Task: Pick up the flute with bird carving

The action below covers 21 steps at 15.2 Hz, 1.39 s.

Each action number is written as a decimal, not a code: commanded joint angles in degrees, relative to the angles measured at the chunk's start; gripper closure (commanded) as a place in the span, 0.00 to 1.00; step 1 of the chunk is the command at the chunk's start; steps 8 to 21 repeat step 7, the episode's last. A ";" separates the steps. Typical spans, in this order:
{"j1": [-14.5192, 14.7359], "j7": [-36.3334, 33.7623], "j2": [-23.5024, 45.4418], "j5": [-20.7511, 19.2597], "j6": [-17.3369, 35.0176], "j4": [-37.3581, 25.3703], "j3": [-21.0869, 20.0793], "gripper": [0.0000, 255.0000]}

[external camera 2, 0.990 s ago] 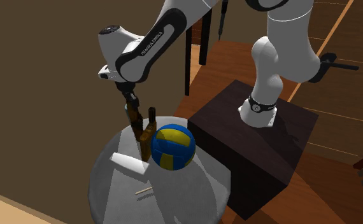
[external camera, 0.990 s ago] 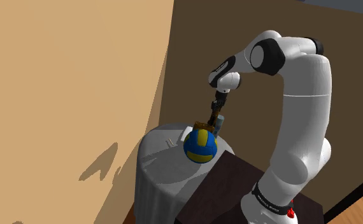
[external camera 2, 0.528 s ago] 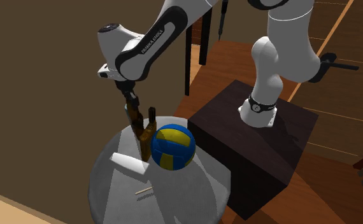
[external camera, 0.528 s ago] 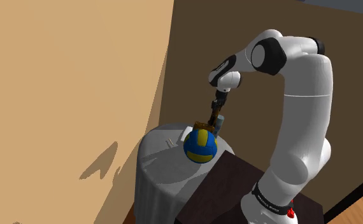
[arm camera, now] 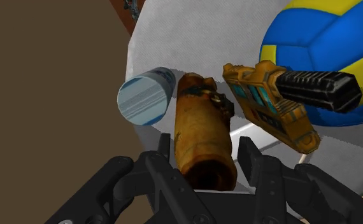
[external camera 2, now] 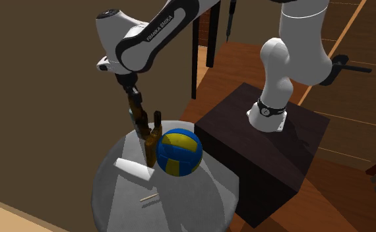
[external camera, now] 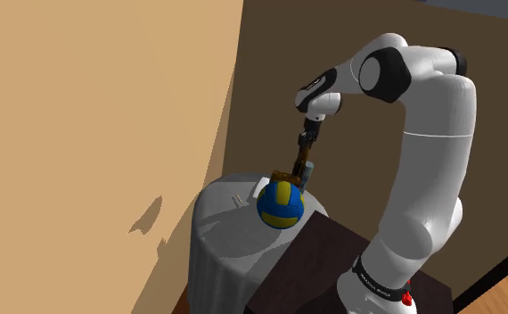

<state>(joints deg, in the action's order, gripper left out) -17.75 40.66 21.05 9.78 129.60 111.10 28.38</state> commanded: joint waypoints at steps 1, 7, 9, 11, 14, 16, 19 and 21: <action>0.27 -0.35 -1.21 -0.72 -1.27 -0.23 0.39 1.00; 0.67 -1.02 -2.99 -1.87 -3.91 -1.31 0.90 1.00; 0.67 -1.02 -2.99 -1.87 -3.91 -1.31 0.90 1.00; 0.67 -1.02 -2.99 -1.87 -3.91 -1.31 0.90 1.00; 0.67 -1.02 -2.99 -1.87 -3.91 -1.31 0.90 1.00; 0.67 -1.02 -2.99 -1.87 -3.91 -1.31 0.90 1.00; 0.67 -1.02 -2.99 -1.87 -3.91 -1.31 0.90 1.00; 0.67 -1.02 -2.99 -1.87 -3.91 -1.31 0.90 1.00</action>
